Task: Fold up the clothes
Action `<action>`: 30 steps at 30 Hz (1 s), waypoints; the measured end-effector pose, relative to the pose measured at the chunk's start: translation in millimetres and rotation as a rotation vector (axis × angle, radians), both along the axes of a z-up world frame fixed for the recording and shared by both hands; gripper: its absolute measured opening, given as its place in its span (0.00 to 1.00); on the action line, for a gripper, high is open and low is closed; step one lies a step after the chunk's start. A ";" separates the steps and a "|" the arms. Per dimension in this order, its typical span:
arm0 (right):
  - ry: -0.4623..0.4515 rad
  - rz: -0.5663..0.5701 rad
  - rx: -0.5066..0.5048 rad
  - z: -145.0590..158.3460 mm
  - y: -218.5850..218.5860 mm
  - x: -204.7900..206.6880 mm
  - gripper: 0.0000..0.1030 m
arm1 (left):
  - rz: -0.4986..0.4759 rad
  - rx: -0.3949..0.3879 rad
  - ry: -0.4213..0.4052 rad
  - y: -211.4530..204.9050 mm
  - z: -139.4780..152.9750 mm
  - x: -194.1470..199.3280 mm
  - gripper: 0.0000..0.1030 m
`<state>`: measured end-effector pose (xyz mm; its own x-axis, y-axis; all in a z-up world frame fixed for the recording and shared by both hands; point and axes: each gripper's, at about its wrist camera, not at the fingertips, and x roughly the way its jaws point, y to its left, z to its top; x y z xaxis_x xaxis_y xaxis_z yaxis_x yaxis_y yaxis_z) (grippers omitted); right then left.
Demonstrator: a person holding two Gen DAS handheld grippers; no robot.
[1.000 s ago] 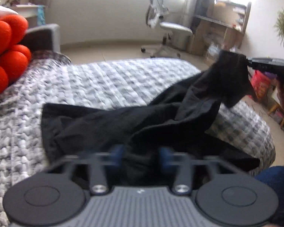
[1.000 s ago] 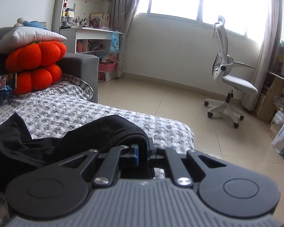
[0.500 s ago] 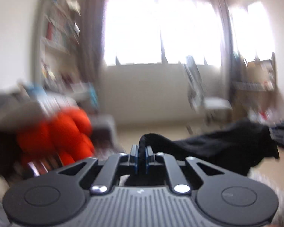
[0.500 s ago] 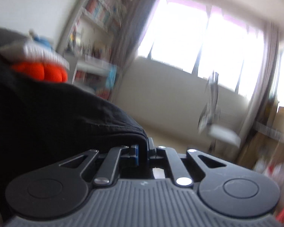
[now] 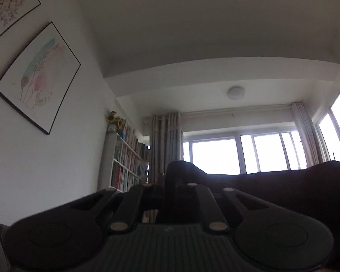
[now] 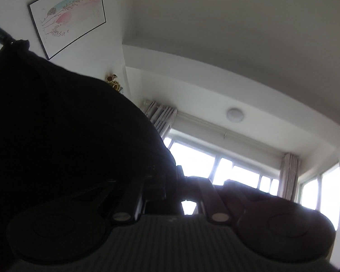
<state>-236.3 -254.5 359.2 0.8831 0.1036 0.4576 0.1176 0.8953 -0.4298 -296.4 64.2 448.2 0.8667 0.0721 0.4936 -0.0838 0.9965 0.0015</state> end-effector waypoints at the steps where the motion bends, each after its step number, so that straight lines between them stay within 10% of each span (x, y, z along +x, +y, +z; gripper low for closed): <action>1: -0.023 0.000 -0.009 9.3 -1.0 -5.3 0.07 | 0.005 0.005 0.003 -2.9 -0.3 0.1 0.07; 16: 0.102 0.044 0.033 2.3 -54.1 -1.3 0.07 | 0.009 0.057 -0.039 -23.0 -15.4 3.9 0.07; 19: 0.144 0.053 0.046 -4.4 -65.6 4.0 0.07 | 0.023 0.104 0.057 -30.8 -34.2 51.2 0.07; 30: 0.687 -0.126 0.144 -166.2 -80.8 266.3 0.07 | 0.040 0.285 0.615 -58.1 -222.3 361.8 0.07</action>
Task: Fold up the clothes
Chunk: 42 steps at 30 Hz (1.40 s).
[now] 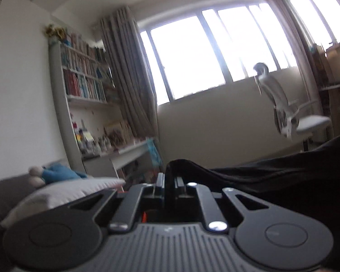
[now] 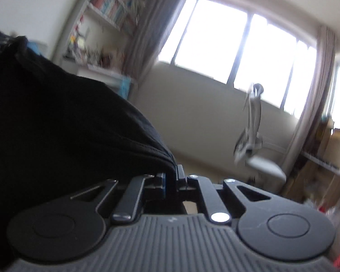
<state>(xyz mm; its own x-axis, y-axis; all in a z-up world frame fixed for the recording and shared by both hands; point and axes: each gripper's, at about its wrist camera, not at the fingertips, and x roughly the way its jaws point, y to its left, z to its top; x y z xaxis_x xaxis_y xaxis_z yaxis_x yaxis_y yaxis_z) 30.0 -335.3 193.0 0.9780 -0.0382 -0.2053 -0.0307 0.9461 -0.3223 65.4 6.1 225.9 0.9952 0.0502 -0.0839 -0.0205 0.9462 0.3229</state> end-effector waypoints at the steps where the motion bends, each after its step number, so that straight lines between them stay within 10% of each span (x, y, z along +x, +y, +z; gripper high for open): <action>1: 0.030 -0.020 -0.001 -8.4 5.9 14.2 0.07 | 0.009 0.013 0.045 -4.2 -17.9 27.9 0.08; 8: 0.285 -0.143 0.014 -83.3 58.6 103.9 0.08 | 0.136 0.201 0.355 -27.5 -132.4 156.8 0.18; 14: 0.402 -0.128 0.112 -149.4 40.5 97.1 0.15 | 0.102 -0.258 0.460 53.3 -150.4 152.0 0.49; 17: 0.390 -0.102 0.253 -148.2 13.1 89.8 0.20 | 0.083 -0.382 0.544 82.6 -172.9 144.7 0.50; 21: 0.405 -0.117 0.420 -150.9 -21.9 89.0 0.41 | 0.051 -0.464 0.614 91.7 -195.5 136.6 0.50; 26: 0.425 -0.088 0.436 -161.5 -31.3 99.5 0.41 | 0.010 -0.498 0.597 78.9 -207.0 135.1 0.56; 28: 0.418 -0.066 0.420 -160.4 -26.9 99.7 0.31 | 0.007 -0.498 0.588 74.6 -209.0 140.7 0.53; 29: 0.412 -0.056 0.410 -159.2 -24.2 99.9 0.06 | 0.010 -0.504 0.586 73.0 -210.9 144.1 0.40; 30: 0.383 -0.056 0.379 -153.3 -17.5 100.0 0.06 | 0.014 -0.512 0.584 71.6 -212.6 146.9 0.24; 33: 0.266 -0.065 0.241 -126.7 8.5 98.4 0.05 | 0.031 -0.548 0.558 72.7 -208.1 147.6 0.03; 36: 0.145 -0.122 0.086 -99.5 32.6 95.3 0.05 | 0.060 -0.580 0.501 82.7 -199.4 145.8 0.03; 42: 0.376 -0.212 0.053 -139.3 23.3 123.8 0.37 | 0.088 -0.594 0.534 92.1 -203.7 132.3 0.04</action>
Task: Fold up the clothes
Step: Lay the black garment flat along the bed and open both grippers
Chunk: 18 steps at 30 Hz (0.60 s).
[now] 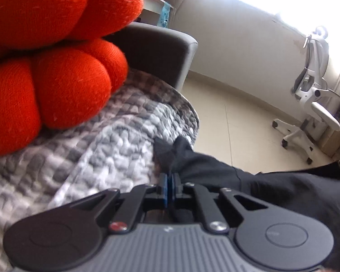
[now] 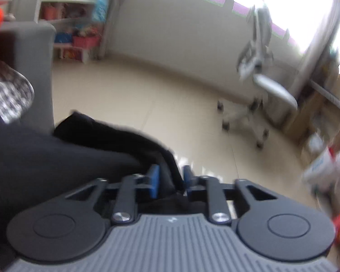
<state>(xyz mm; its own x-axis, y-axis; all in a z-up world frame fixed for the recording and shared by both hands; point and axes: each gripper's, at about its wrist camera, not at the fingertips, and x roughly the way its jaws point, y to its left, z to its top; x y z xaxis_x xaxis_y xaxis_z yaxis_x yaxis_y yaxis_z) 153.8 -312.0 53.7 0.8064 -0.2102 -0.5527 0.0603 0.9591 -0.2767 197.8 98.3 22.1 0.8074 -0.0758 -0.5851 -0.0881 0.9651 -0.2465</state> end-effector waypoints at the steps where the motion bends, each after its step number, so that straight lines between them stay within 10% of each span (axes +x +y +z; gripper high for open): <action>1: -0.007 -0.031 0.013 -4.6 -6.3 -6.7 0.43 | 0.016 -0.007 -0.006 5.0 2.4 -6.2 0.05; 9: 0.060 0.099 0.335 -2.5 -37.8 -143.2 0.49 | -0.097 -0.093 -0.003 35.1 31.1 -112.3 0.34; 18: 0.156 0.366 0.535 -4.5 -31.3 -294.1 0.49 | -0.343 -0.114 0.104 23.9 24.1 -271.4 0.34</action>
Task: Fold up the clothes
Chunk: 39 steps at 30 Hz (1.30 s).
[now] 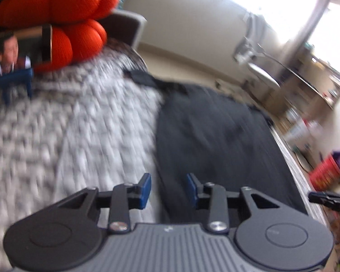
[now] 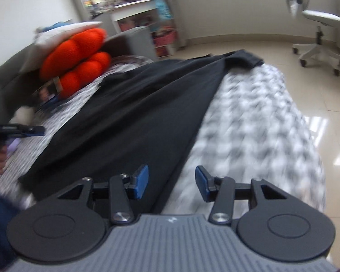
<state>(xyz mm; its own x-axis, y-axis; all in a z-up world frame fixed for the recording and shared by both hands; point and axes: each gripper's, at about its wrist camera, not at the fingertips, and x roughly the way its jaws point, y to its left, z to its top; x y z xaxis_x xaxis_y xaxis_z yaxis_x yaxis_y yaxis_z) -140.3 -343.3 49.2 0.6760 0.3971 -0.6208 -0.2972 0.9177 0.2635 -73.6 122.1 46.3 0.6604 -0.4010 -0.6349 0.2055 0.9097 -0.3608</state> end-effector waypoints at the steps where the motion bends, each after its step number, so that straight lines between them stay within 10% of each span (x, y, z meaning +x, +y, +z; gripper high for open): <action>1: 0.006 0.028 0.020 -0.3 0.9 -15.8 0.49 | -0.014 -0.007 0.009 -1.0 -2.5 -10.3 0.34; 13: 0.049 -0.008 0.082 -21.5 2.2 -73.2 0.33 | -0.059 -0.026 0.062 -12.9 -29.8 -68.9 0.31; 20: 0.082 0.009 0.113 -24.3 22.7 -58.5 0.29 | -0.058 0.010 0.063 -21.3 -34.9 -68.5 0.13; 24: 0.085 -0.008 0.043 -26.3 33.8 -47.3 0.06 | -0.038 -0.004 0.072 -17.3 -37.0 -68.0 0.03; 39: 0.013 -0.077 0.080 17.3 -9.6 -109.5 0.05 | -0.040 0.012 0.014 -5.9 -3.8 -117.0 0.02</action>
<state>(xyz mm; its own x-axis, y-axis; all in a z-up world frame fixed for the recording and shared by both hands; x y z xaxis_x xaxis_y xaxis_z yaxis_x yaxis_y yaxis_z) -249.7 -352.9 66.5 0.6984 0.3932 -0.5981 -0.2227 0.9135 0.3404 -190.6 116.3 42.5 0.6348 -0.4195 -0.6489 0.2368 0.9050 -0.3533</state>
